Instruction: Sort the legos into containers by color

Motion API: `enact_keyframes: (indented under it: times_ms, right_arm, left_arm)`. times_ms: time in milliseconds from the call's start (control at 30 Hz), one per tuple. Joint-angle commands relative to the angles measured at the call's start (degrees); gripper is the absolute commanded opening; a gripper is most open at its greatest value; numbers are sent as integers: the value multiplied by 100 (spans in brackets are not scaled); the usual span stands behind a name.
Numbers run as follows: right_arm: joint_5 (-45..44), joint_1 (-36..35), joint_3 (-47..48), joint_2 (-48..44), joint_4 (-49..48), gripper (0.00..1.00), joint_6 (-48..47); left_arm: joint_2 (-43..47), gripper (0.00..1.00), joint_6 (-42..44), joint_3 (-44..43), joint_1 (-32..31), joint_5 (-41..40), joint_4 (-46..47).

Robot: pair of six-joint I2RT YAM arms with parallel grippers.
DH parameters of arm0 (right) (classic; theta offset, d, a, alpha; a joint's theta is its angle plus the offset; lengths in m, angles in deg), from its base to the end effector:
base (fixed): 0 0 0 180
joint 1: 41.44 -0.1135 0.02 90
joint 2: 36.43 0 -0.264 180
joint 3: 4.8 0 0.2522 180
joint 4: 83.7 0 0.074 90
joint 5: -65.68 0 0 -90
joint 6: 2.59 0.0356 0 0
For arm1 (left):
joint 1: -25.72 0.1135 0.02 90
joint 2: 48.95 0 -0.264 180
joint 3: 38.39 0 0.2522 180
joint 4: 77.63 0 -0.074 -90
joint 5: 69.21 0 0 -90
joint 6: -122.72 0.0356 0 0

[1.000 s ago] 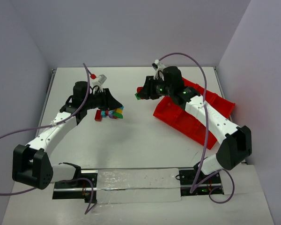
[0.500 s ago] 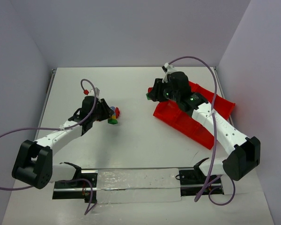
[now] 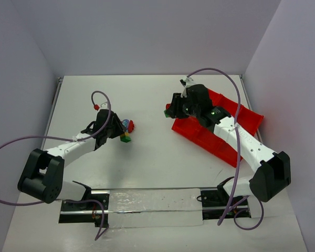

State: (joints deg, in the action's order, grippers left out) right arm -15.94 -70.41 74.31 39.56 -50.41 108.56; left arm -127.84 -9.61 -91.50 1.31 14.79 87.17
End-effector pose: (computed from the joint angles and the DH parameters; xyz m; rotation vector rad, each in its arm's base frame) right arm 0.2620 0.1510 0.3285 -0.2385 2.1518 0.6707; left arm 0.2554 -0.1118 0.1911 -0.4177 2.2918 -0.4821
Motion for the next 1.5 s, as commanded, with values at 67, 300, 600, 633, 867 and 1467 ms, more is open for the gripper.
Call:
enact_keyframes:
  times_ms: [67,300,600,633,867,1467]
  right_arm:
    - [85,32,-4,-49,-274,16,21]
    - [111,32,-48,-74,-293,16,14]
    - [147,31,-65,-102,-300,16,20]
    - [157,26,-60,-107,-295,16,16]
    - [260,38,128,-100,-175,16,-177]
    - [5232,101,-380,-399,-2966,17,686]
  left_arm:
    - [-100,0,-188,15,-38,2,90]
    - [-309,0,-144,58,-38,157,309]
    - [-486,61,-35,-245,-38,80,-188]
    - [-409,68,-1,-367,-38,65,-314]
    - [229,81,385,-1746,-38,-361,-1805]
    - [1496,76,503,-1054,174,6462,1497]
